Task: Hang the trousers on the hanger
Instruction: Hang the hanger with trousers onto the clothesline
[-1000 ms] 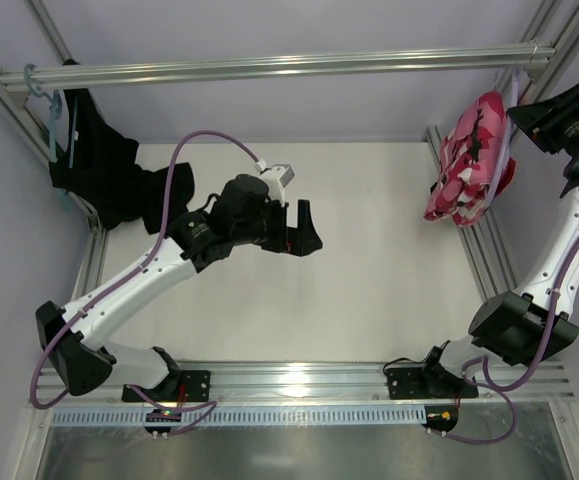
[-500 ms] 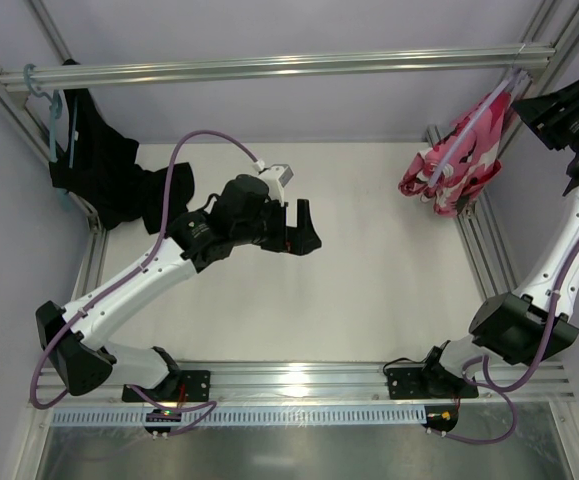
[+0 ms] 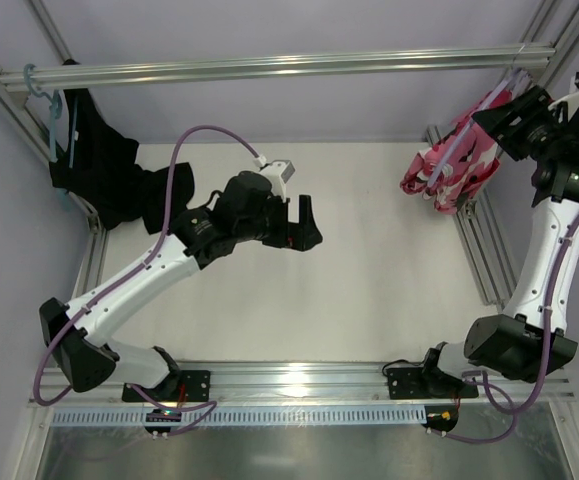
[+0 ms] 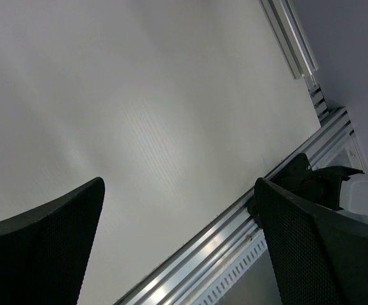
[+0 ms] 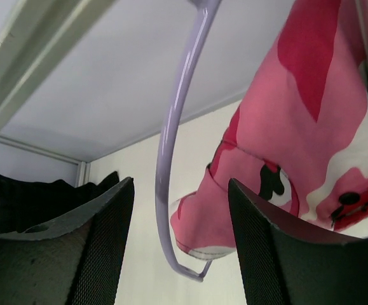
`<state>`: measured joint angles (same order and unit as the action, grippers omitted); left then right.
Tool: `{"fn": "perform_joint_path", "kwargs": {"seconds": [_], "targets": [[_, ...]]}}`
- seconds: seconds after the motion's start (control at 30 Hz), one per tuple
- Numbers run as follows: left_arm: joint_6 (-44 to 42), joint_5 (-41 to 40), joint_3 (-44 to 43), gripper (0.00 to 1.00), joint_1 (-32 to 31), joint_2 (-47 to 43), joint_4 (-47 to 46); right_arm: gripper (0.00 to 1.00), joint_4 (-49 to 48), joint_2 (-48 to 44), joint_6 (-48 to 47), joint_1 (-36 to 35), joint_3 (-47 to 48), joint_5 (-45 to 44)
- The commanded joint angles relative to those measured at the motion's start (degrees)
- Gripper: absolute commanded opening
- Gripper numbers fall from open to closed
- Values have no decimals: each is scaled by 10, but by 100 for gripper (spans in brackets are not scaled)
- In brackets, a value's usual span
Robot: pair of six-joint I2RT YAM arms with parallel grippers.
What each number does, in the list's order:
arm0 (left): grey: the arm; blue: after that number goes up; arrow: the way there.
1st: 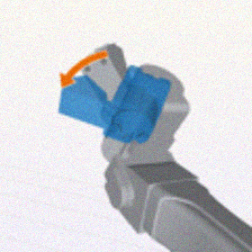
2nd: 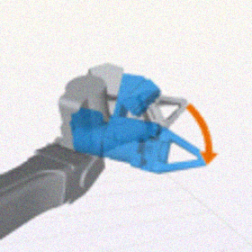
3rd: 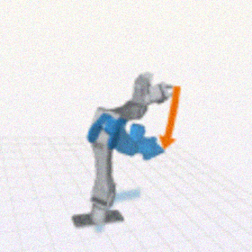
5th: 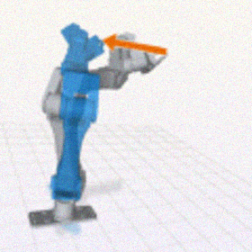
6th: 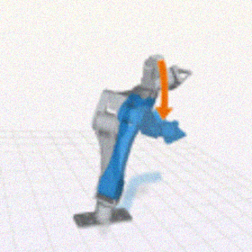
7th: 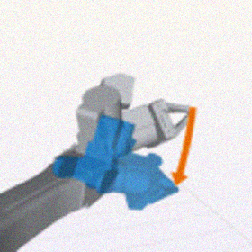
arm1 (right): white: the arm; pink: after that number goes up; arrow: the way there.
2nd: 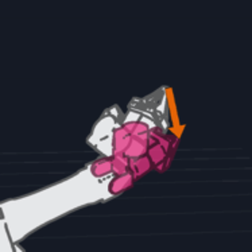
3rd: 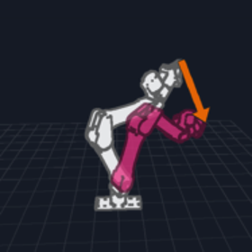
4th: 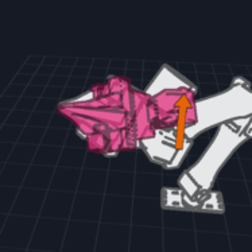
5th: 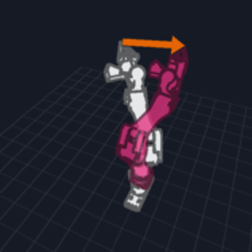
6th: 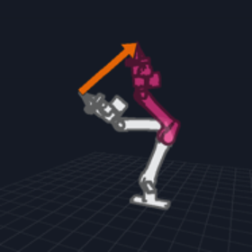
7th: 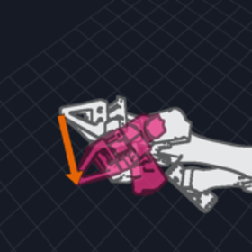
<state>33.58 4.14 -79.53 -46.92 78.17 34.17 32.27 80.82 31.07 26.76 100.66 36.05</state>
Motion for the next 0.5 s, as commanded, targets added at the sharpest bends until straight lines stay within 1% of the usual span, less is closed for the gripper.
{"fn": "perform_joint_path", "kwargs": {"seconds": [0.0,0.13,0.2,0.27,0.47], "targets": [[-19,14,-22,100,-1,3,-16,64,-26,-50,-11,-22,-46,-68],[-25,14,-23,100,-1,6,-16,64,-13,-65,-24,-54,-64,-137],[-23,9,-22,100,-1,7,-14,64,3,-67,-29,-62,-64,-148],[-20,10,-22,100,-1,6,-16,64,13,-74,-35,-66,-67,-178],[-17,11,-22,100,-1,-1,-13,64,17,-86,-32,-68,-78,-174]]}}
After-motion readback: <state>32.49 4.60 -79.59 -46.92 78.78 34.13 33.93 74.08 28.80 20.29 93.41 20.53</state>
